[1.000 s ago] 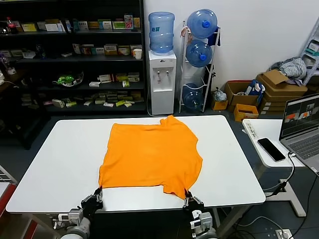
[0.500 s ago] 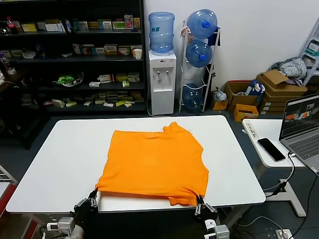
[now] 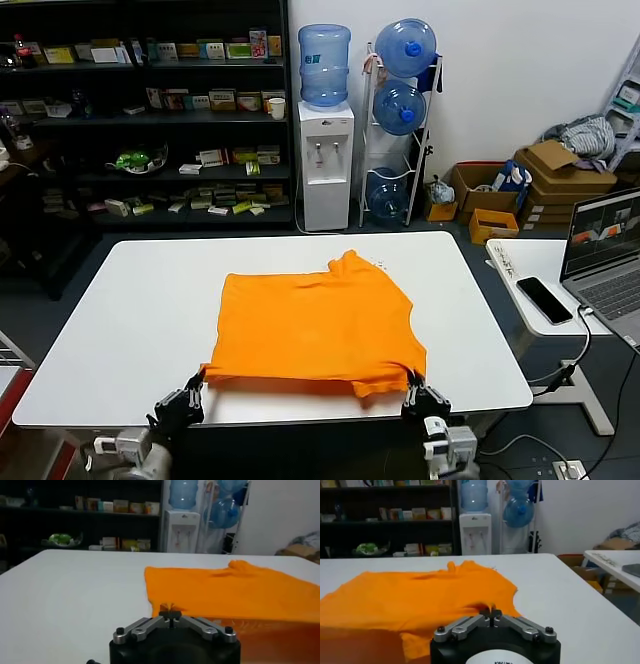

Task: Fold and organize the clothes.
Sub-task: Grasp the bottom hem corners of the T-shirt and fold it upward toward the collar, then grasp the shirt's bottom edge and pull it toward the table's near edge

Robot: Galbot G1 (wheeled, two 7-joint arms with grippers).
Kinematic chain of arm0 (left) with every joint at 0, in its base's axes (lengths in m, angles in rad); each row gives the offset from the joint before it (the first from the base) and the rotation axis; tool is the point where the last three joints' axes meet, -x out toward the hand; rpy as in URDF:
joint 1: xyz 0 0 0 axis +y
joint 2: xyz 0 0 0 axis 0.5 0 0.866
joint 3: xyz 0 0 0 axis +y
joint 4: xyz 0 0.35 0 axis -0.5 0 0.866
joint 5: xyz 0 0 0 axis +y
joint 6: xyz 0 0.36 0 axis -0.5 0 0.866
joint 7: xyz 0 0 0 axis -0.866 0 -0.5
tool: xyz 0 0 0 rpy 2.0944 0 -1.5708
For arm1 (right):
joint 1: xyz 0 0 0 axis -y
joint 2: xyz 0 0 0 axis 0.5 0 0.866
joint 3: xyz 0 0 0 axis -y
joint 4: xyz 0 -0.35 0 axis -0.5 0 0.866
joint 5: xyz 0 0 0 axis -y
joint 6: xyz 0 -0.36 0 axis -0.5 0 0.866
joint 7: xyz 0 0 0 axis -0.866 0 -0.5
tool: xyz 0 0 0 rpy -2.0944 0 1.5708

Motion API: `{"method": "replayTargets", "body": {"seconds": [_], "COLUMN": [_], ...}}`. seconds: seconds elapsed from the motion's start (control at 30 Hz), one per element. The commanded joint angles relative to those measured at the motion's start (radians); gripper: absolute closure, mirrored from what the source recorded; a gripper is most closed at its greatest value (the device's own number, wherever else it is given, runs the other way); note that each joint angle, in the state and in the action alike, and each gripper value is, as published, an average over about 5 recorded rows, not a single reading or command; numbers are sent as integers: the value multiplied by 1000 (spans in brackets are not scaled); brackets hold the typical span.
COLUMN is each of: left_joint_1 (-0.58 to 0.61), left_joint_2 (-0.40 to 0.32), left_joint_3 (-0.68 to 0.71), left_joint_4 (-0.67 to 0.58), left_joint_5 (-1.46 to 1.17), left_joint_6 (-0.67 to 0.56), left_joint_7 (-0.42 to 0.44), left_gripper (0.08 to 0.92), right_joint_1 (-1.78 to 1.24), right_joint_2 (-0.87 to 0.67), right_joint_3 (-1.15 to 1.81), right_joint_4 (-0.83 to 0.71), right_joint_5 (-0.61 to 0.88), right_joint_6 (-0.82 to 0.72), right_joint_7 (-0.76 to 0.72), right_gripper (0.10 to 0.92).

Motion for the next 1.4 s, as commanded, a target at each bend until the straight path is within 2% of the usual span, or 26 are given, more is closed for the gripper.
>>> {"method": "replayTargets", "body": {"seconds": [0.03, 0.23, 0.43, 0.53, 0.63, 0.83, 0.9, 1.0, 1.17, 1.3, 1.4], "left_joint_1": [-315, -417, -477, -465, -407, -220, -140, -45, -63, -116, -154], "left_joint_2": [55, 82, 66, 60, 62, 57, 38, -17, -103, -125, -126], "left_joint_3": [108, 173, 184, 172, 147, 65, 33, -3, -24, -24, -18], "left_joint_4": [242, 331, 402, 399, 352, 163, 121, 127, 243, 296, 326], "left_joint_5": [-81, -122, -118, -116, -111, -19, 8, 36, 82, 83, 81], "left_joint_6": [2, 10, 20, 26, 26, 24, 20, -28, -166, -178, -174], "left_joint_7": [58, 64, 77, 90, 90, 66, 69, 96, 116, 128, 138], "left_gripper": [908, 908, 902, 850, 765, 600, 548, 462, 314, 214, 182], "right_joint_1": [349, 483, 553, 562, 532, 361, 275, 163, 93, 121, 156], "right_joint_2": [-27, -53, -44, -35, -44, -102, -124, -146, -129, -98, -84], "right_joint_3": [-82, -158, -216, -226, -216, -106, -54, 1, 31, 35, 34], "right_joint_4": [-205, -299, -374, -395, -368, -247, -211, -201, -259, -303, -334], "right_joint_5": [128, 221, 237, 221, 197, 129, 93, 56, 27, 25, 31], "right_joint_6": [-76, -117, -128, -133, -126, -54, -23, 29, 99, 111, 108], "right_joint_7": [42, 45, 32, 20, 10, -46, -73, -106, -135, -138, -137], "right_gripper": [900, 900, 900, 859, 775, 610, 558, 471, 324, 230, 206]}}
